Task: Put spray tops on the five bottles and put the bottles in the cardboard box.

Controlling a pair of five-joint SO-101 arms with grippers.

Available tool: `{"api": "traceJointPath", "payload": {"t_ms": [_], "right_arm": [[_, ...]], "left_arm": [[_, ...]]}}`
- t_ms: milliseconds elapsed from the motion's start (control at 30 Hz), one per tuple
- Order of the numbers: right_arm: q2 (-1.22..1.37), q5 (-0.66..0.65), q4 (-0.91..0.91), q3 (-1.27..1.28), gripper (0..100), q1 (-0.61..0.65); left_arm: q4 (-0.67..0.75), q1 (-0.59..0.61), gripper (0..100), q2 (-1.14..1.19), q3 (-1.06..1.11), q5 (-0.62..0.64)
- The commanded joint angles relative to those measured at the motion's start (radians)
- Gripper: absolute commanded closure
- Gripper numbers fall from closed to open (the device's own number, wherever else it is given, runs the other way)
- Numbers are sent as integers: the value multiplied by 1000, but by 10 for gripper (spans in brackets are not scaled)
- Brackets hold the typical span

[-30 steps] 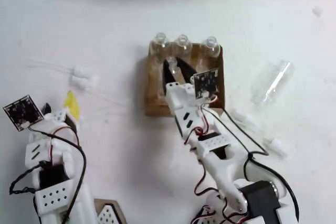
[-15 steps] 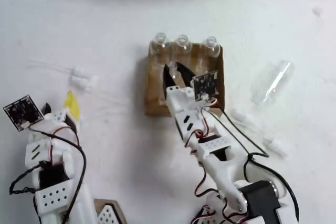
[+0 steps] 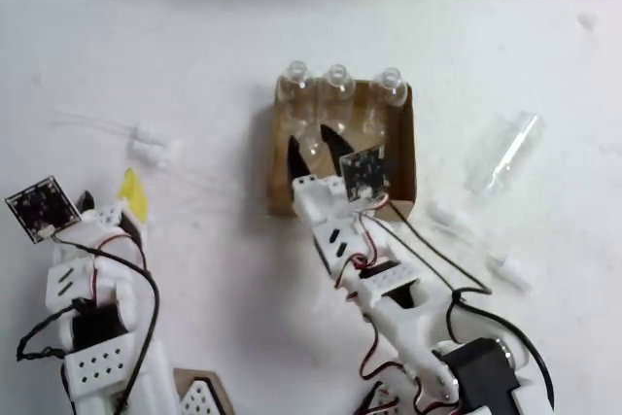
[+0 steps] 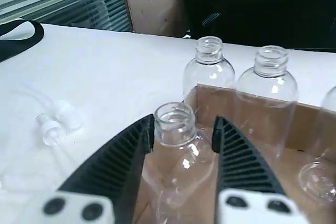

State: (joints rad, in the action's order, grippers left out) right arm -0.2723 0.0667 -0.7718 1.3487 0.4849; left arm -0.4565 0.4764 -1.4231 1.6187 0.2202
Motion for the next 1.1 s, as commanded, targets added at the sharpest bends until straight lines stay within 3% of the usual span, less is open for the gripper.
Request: {"api": "traceJointPath", "payload": {"t_ms": [0,433,567,733,833,1067], "right_arm": [[-10,-3,8,3,851,5],[-22,-14,2,21,850,7],[-116,-87,7,80,849,15],[-252,-80,18,144,849,15],[-302,-80,140,130,834,15],[-369,-77,404,71,693,16]], "left_arm": [[26,-8,763,-19,-9,-9],[26,-8,763,-19,-9,-9],[26,-8,763,-19,-9,-9],[26,-8,763,-19,-9,-9],[26,-8,763,-19,-9,-9],[26,-8,763,-19,-9,-9]]}}
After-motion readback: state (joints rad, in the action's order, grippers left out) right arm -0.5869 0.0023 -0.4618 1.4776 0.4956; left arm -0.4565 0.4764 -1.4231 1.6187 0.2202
